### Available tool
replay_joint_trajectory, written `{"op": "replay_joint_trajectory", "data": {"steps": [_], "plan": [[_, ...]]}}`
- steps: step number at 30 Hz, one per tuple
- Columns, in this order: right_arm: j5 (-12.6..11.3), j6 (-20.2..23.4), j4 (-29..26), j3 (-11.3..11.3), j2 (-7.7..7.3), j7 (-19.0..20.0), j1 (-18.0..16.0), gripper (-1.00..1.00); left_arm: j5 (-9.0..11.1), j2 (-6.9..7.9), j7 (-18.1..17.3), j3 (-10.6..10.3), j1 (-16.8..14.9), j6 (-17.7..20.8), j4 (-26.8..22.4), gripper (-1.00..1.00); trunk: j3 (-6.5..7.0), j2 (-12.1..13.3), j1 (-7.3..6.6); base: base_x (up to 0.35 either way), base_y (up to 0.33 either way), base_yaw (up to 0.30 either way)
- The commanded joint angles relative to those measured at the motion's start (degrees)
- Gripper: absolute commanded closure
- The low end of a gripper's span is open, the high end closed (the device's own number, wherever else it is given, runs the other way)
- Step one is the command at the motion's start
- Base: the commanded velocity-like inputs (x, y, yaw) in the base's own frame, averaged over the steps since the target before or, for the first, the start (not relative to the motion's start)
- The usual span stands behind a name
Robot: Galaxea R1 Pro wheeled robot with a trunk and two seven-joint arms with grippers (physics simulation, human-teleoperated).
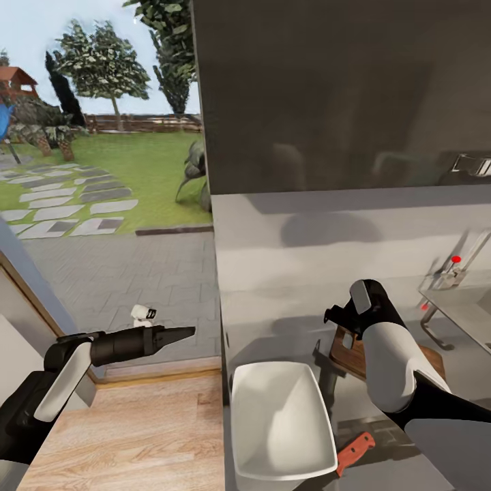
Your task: In the kitchen, take the Vidalia onion out of the sink, dice it on the chopping board with the paring knife, put the diced onion into the bowl on the countertop, then place both the paring knife and the chopping board into the sink.
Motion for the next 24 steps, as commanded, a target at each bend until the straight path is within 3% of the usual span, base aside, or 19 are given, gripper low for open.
{"op": "replay_joint_trajectory", "data": {"steps": [1,24], "plan": [[-0.35,0.07,-0.07,-0.28,0.07,-0.41,-0.08,-1.0,0.26,0.05,0.01,-0.08,-0.06,0.29,0.0,-1.0,-0.13,-0.13,0.04,0.004,0.003,0.0],[-0.41,0.07,1.08,-0.28,0.13,-0.27,-0.08,-1.0,0.3,0.02,0.09,-0.08,-0.06,0.25,0.0,-1.0,-0.13,-0.13,0.04,0.055,0.022,0.0]]}}
